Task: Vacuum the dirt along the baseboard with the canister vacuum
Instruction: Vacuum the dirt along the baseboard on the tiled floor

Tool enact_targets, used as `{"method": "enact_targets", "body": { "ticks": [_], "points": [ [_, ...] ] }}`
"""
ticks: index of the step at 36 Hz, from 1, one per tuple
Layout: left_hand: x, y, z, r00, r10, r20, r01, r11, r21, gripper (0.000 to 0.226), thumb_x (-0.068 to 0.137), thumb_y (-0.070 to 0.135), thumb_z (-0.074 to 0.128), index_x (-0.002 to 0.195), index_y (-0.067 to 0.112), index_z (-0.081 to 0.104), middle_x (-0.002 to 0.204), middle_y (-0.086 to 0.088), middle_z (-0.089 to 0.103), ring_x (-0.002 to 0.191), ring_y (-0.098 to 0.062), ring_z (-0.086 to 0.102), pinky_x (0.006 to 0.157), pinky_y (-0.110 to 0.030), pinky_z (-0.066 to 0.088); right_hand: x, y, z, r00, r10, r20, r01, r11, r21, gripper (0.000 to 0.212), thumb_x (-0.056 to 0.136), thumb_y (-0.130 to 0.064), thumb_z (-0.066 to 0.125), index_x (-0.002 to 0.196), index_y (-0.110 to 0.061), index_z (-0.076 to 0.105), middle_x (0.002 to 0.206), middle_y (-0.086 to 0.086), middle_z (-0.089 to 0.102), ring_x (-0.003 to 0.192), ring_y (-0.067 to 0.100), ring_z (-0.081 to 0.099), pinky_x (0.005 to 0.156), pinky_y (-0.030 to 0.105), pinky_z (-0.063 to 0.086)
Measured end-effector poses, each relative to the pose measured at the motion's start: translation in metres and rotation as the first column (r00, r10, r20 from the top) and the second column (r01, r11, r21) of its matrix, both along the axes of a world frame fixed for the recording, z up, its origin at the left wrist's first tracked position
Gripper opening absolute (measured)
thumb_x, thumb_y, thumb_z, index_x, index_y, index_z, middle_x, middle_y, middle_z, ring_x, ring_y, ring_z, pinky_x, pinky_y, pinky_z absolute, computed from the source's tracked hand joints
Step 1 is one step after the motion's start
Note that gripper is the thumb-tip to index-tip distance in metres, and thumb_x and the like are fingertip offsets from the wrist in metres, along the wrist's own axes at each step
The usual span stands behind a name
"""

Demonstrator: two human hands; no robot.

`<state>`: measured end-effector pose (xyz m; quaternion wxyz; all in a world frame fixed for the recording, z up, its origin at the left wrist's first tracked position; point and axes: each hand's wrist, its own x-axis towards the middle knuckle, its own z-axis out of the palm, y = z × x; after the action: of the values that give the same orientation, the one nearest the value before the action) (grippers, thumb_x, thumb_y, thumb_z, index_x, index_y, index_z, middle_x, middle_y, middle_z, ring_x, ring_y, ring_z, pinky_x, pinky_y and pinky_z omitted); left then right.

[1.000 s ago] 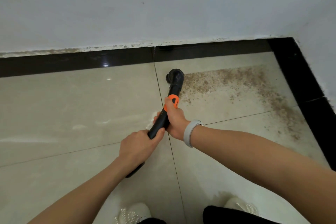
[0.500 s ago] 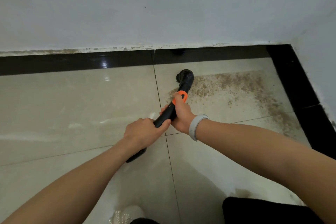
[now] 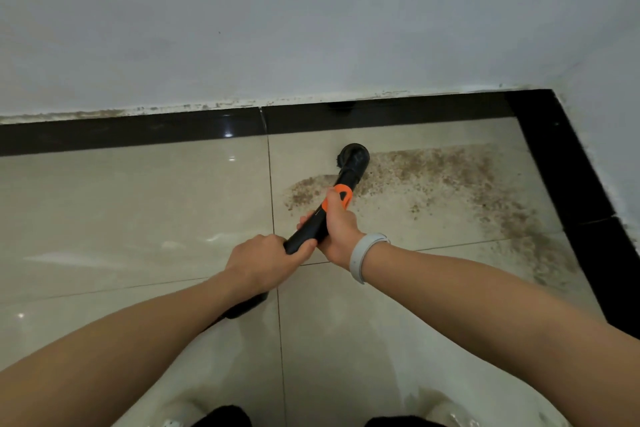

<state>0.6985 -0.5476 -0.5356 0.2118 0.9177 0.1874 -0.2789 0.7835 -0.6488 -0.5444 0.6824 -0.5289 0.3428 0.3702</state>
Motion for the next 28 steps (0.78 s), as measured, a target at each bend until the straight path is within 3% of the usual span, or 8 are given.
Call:
{"method": "enact_targets", "body": {
  "ticks": [5, 18, 22, 28],
  "points": [
    [0.001, -0.022, -0.003, 0.999, 0.031, -0.012, -0.032, 0.999, -0.028, 0.063, 0.086, 0.076, 0.03, 0.07, 0.02, 0.055, 0.067, 0.001, 0.065, 0.069, -0.019, 0.065, 0.071, -0.03, 0.052, 0.005, -0.019, -0.002, 1.0, 0.022, -0.003, -0.022, 1.0, 0.001, 0.028, 0.098, -0.036, 0.052, 0.099, -0.008, 0.047, 0.07, 0.011, 0.051, 0.057, 0.025, 0.056, 0.065, 0.041, 0.055],
    [0.049, -0.068, -0.001, 0.998, -0.064, 0.017, 0.066, 0.994, -0.092, 0.068, 0.086, 0.075, 0.03, 0.069, 0.016, 0.059, 0.062, 0.0, 0.069, 0.063, -0.017, 0.067, 0.074, -0.032, 0.055, 0.044, -0.077, 0.001, 0.997, -0.07, 0.013, 0.07, 0.998, 0.011, 0.024, 0.097, -0.032, 0.052, 0.092, -0.009, 0.045, 0.069, 0.01, 0.049, 0.056, 0.025, 0.053, 0.064, 0.04, 0.053],
    [0.062, -0.079, -0.004, 0.995, -0.095, 0.032, 0.097, 0.991, -0.091, 0.067, 0.087, 0.075, 0.029, 0.068, 0.017, 0.057, 0.062, 0.0, 0.069, 0.062, -0.017, 0.067, 0.073, -0.032, 0.055, 0.054, -0.089, -0.001, 0.995, -0.094, 0.024, 0.094, 0.996, 0.0, 0.026, 0.098, -0.034, 0.052, 0.091, -0.009, 0.045, 0.059, 0.009, 0.053, 0.055, 0.025, 0.053, 0.066, 0.041, 0.052],
    [0.083, -0.097, -0.011, 0.99, -0.132, 0.049, 0.136, 0.987, -0.09, 0.068, 0.086, 0.076, 0.029, 0.068, 0.017, 0.059, 0.063, 0.0, 0.07, 0.062, -0.017, 0.067, 0.073, -0.032, 0.056, 0.071, -0.11, -0.006, 0.99, -0.14, 0.034, 0.141, 0.99, -0.021, 0.029, 0.097, -0.038, 0.053, 0.093, -0.01, 0.045, 0.069, 0.011, 0.052, 0.058, 0.025, 0.055, 0.064, 0.04, 0.052]
  ]
}}
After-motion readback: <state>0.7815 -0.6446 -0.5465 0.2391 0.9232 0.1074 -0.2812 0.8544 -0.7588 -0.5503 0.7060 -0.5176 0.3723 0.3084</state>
